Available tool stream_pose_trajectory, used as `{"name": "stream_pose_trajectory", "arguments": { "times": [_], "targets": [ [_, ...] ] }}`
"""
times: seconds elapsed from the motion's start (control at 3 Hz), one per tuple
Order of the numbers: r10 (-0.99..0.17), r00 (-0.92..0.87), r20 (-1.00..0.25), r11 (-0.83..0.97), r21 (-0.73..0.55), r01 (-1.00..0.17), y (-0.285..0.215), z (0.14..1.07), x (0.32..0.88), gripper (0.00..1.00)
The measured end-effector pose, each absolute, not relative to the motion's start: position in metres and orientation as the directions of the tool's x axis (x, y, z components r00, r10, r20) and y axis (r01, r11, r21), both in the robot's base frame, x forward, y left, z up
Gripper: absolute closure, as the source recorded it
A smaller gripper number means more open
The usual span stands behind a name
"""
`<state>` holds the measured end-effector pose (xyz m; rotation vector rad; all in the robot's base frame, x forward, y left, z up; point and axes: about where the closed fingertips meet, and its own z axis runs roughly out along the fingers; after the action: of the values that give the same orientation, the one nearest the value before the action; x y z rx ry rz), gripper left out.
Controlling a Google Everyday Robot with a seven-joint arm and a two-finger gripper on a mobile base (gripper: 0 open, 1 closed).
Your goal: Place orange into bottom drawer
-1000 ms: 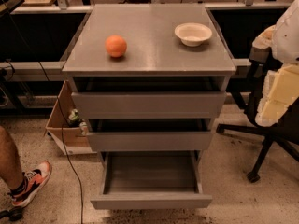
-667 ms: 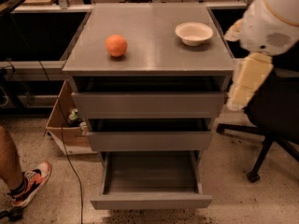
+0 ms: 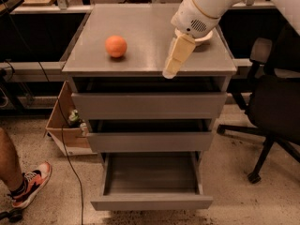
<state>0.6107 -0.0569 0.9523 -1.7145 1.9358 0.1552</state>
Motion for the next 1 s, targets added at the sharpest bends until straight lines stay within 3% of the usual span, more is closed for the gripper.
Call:
{"name": "stream_pose_trajectory", "arguments": {
  "times": [0.33, 1.0],
  "targets": [
    [-0.884, -0.041, -0.465, 0.182, -0.264, -0.947, -0.057, 0.952, 0.611, 0.00],
    [-0.753, -0.034, -0.658, 0.261, -0.251, -0.932, 0.000, 0.951, 0.708, 0.00]
  ]
}}
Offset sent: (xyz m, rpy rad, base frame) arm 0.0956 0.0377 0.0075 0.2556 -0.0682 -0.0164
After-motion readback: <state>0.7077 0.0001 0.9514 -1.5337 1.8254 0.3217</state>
